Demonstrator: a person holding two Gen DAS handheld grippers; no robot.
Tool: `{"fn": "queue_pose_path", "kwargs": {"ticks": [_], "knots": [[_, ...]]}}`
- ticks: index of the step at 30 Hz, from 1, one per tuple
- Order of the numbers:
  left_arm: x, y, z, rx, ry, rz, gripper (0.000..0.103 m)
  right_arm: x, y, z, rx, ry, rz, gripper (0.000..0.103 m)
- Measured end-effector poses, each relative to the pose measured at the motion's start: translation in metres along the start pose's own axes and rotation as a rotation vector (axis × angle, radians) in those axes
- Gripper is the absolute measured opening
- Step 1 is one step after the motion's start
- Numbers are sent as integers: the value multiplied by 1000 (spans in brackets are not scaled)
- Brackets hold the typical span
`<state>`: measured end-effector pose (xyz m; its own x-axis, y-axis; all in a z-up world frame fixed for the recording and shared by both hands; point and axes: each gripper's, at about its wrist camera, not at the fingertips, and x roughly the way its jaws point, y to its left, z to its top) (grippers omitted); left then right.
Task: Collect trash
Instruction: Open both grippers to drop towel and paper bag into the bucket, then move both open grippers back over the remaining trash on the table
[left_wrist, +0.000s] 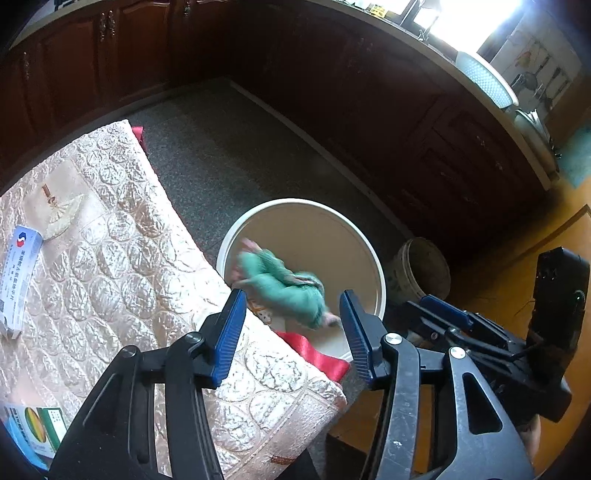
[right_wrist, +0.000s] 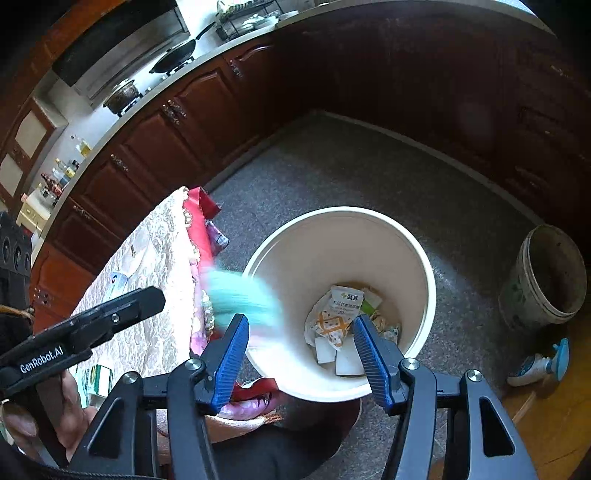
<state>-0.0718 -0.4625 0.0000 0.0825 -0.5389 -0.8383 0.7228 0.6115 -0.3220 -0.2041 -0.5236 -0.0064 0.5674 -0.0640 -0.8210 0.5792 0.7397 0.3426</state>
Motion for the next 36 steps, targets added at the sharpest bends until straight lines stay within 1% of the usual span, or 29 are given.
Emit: {"fn": "queue_pose_path", "kwargs": {"ticks": [2,5,9,17,20,23,29,33,36], "knots": [[-2,2,-3,-7,-1,5,51,-2,-1,0,2,-2,1,57],[-4,6,-6,-13,2,26,51,-1,1,-1,-2,1,-6,61],[-9,10,-9,-17,-4,53,51,3,4,-3,-2,11,-1,62],[-23,16,-18,-20,-35,110,51,6,15,-6,-29,25,0,65],[-29,23,-21,-29,-43,126,52,6,22,-8,-39,26,0,66],[-37,32,-25,-43,-55,142,56,6,29,-8,-50,23,3,67],[-53,51,-37,-65,-75,175,57,3,45,-8,-79,20,14,68],[-66,64,-37,-83,-83,182,57,0,58,-7,-94,15,29,69],[-75,70,-44,-89,-81,189,57,0,72,-8,-112,18,41,70]]}}
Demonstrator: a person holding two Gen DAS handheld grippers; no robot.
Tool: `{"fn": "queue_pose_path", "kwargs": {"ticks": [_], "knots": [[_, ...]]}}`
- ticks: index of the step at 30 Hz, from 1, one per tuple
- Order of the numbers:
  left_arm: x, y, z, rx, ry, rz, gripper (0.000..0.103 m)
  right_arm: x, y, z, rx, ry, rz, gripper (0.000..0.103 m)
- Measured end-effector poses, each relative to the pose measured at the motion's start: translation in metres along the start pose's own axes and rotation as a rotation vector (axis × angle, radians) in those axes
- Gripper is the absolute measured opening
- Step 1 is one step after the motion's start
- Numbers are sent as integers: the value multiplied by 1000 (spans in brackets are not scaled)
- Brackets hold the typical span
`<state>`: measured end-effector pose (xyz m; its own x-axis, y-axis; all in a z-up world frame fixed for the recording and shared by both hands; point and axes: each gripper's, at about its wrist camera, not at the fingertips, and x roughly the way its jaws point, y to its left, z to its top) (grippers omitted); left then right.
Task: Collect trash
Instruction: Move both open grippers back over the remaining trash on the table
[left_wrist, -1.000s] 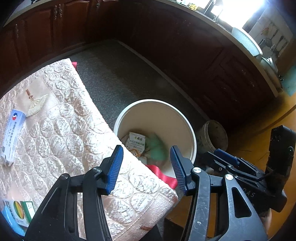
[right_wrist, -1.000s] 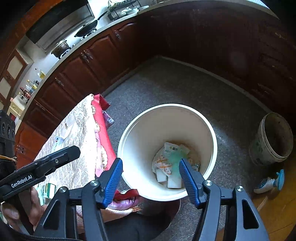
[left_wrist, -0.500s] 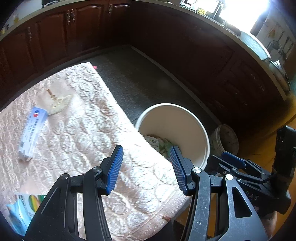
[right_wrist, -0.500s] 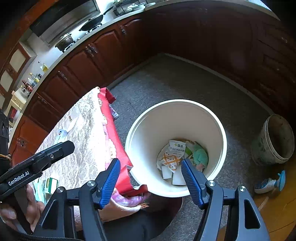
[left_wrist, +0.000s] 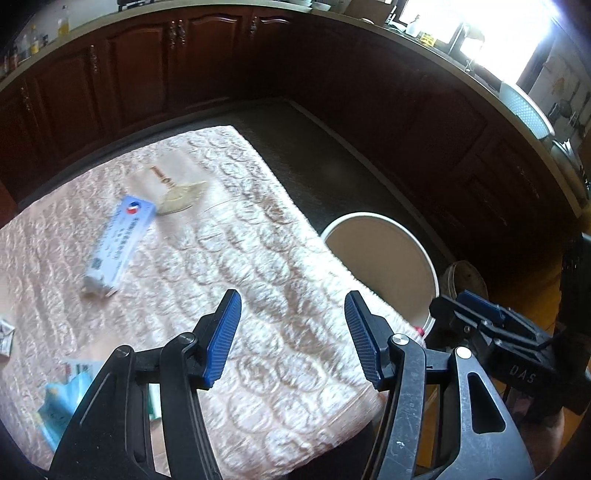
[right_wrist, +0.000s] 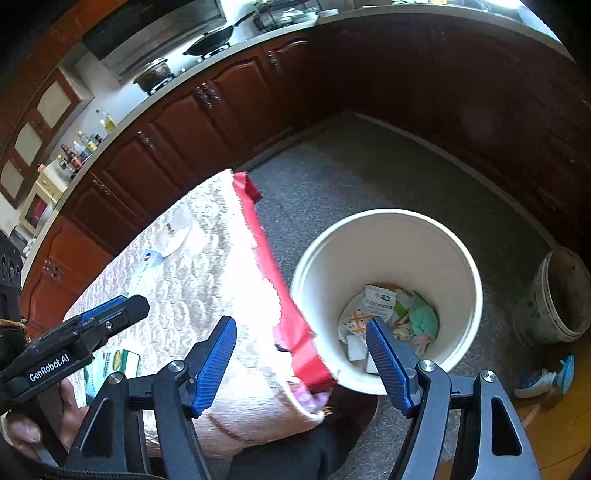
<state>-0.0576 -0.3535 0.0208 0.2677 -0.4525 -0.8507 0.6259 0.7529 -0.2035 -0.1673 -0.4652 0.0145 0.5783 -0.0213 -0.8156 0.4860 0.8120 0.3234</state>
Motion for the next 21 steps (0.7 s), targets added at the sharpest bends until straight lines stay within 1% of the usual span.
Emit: {"fn": "queue_pose_path", "kwargs": {"ticks": [3,6,11,14,18,21], "knots": [[-9,10,-10,4,3,-1,57,1,16,-1,-26,2,15,70],[-18,20,-25,9,23,-6,57,4,32,-2,-56,8,32,71],[-34,40,-59,14,71,-13,57,13,55,-4,-90,26,54,71],[-41,59,-80,13,105,-5,57,19,72,-6,-118,38,69,71],[-46,92,-105,-21,157,35,57,27,94,-8,-159,54,84,71],[-42,117,-109,-59,164,93,57,33,108,-8,-183,64,93,72]]}}
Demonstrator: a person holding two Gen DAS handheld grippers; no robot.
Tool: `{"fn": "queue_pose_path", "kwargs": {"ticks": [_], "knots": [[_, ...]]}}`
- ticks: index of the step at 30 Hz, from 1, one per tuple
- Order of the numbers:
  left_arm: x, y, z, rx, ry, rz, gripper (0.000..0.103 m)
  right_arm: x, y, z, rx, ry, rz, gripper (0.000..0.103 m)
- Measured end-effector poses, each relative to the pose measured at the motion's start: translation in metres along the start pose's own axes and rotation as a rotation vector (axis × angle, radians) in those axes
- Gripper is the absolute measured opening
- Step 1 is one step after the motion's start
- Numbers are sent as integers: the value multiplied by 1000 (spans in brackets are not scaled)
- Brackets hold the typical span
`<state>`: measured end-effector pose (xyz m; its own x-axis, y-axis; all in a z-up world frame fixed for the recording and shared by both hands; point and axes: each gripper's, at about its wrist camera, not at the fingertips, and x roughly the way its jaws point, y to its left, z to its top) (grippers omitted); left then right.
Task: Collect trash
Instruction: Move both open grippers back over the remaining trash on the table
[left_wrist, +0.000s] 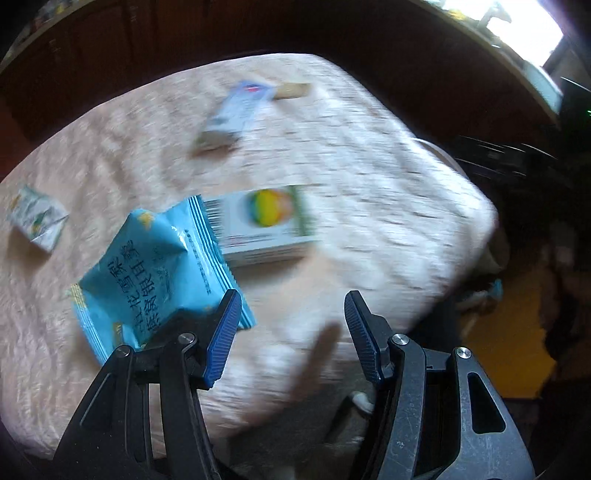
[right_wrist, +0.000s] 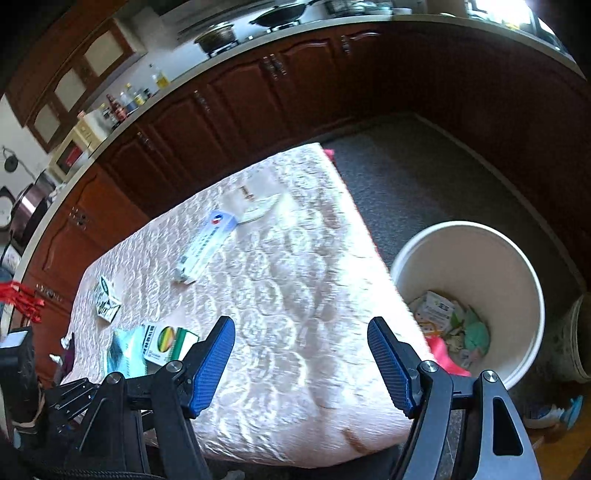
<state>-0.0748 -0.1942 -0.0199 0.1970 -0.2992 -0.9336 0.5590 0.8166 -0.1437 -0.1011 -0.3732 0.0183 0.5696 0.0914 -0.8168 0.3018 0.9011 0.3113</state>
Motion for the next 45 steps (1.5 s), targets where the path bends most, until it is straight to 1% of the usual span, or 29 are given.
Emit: {"fn": "queue_pose_path", "kwargs": {"ticks": [2,4,7,9,11,13,15,18,21,23,27,28,30,32,36,38,40,45], "knots": [[4,21,5,-65,-8,3,57,6,9,1,-14,10,7,73],[9,40,14,-112,-23,21,57,14,19,1,-33,27,14,73],[15,72,34,-204,-62,33,57,24,33,0,-63,54,26,73],[19,91,45,-264,-71,48,57,30,42,-1,-84,71,34,73],[19,107,54,-316,-78,17,57,34,47,-2,-100,85,38,73],[13,118,59,-358,-78,-39,57,40,55,-2,-117,99,52,73],[0,120,59,-351,-96,-78,57,46,63,-2,-137,117,72,73],[-21,116,54,-302,-127,-87,57,54,76,-3,-165,140,98,74],[-33,119,43,-253,-103,-81,59,61,91,-4,-197,162,122,76],[-38,126,35,-260,-92,-68,61,66,103,-5,-232,178,133,77],[-47,146,8,-290,-50,-55,62,70,118,-8,-264,187,147,77],[-47,148,3,-279,-34,-35,62,72,119,-9,-264,190,149,77],[-48,151,-10,-246,12,33,62,73,120,-9,-261,194,155,77],[-43,156,-24,-227,60,86,62,74,122,-9,-260,197,158,77],[-21,177,-43,-269,149,171,61,74,125,-8,-261,194,165,77],[-9,188,-44,-312,165,184,61,74,126,-8,-260,195,167,78],[-2,197,-37,-361,145,181,61,74,126,-9,-262,197,166,78],[6,207,-4,-437,35,185,61,73,122,-9,-252,198,153,78]]}}
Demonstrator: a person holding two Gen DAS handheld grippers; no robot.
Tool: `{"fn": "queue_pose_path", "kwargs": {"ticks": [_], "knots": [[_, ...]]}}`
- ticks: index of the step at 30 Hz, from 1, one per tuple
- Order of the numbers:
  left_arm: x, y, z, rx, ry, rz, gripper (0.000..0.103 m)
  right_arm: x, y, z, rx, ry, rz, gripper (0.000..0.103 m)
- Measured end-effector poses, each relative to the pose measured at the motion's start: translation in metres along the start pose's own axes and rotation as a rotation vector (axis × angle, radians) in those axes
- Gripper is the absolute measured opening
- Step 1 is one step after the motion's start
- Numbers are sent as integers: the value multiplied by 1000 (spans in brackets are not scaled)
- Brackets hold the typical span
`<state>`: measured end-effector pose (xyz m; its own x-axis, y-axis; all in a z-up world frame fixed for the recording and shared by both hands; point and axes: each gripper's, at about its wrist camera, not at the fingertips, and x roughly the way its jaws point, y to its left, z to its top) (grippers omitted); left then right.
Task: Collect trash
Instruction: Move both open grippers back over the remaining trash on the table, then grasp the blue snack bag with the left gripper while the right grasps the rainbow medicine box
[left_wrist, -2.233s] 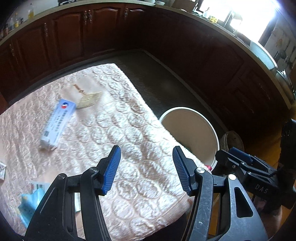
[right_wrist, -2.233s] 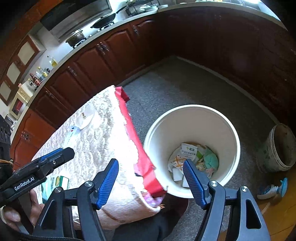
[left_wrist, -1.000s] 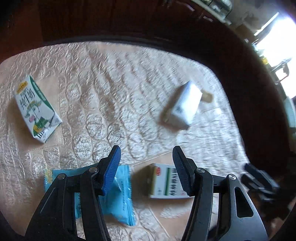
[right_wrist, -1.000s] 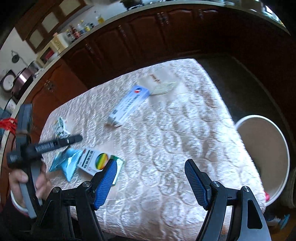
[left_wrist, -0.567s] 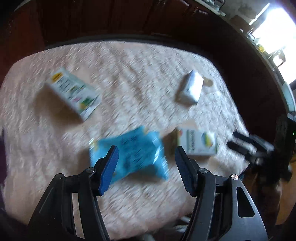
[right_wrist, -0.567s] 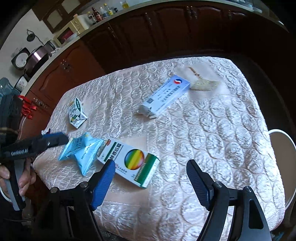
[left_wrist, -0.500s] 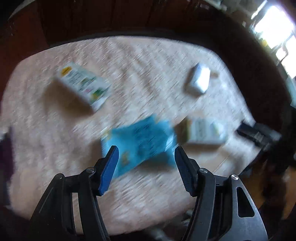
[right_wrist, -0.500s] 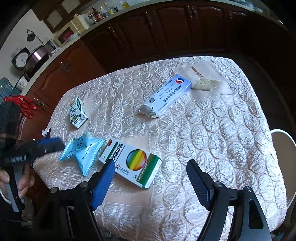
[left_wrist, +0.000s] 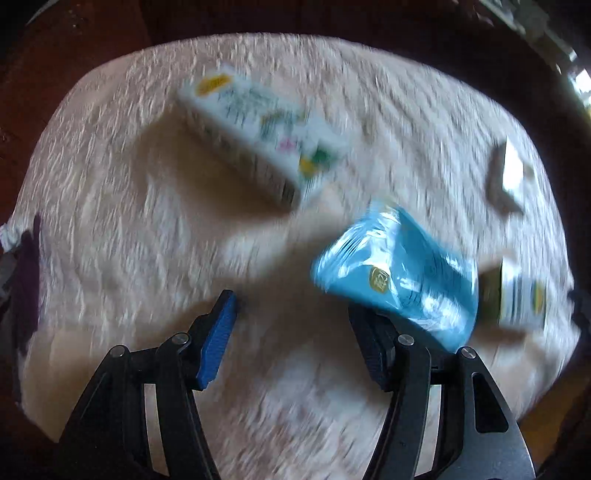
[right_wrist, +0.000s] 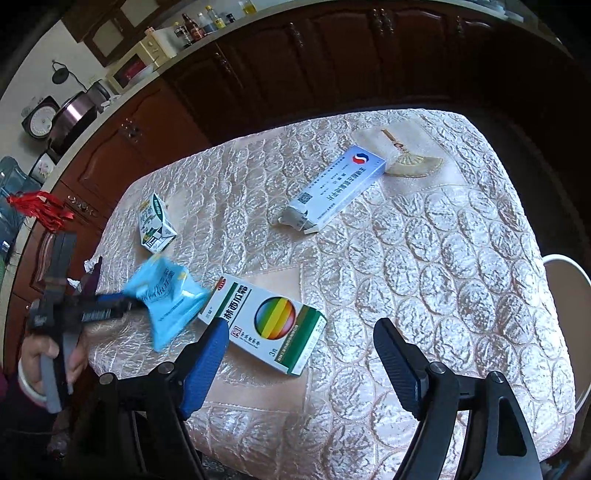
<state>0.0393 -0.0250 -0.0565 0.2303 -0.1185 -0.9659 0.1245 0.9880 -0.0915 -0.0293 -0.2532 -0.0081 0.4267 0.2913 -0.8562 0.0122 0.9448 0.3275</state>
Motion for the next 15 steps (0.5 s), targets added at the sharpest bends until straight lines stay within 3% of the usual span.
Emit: {"fn": "queue_pose_path", "kwargs": {"ticks": [8,15], "knots": [[-21,-19,9,-28,-54,-171,62,2,6,1,-23,1,11,83],[-49,11,6,-73,-65,-258,70,30,43,7,-246,60,16,90]]}}
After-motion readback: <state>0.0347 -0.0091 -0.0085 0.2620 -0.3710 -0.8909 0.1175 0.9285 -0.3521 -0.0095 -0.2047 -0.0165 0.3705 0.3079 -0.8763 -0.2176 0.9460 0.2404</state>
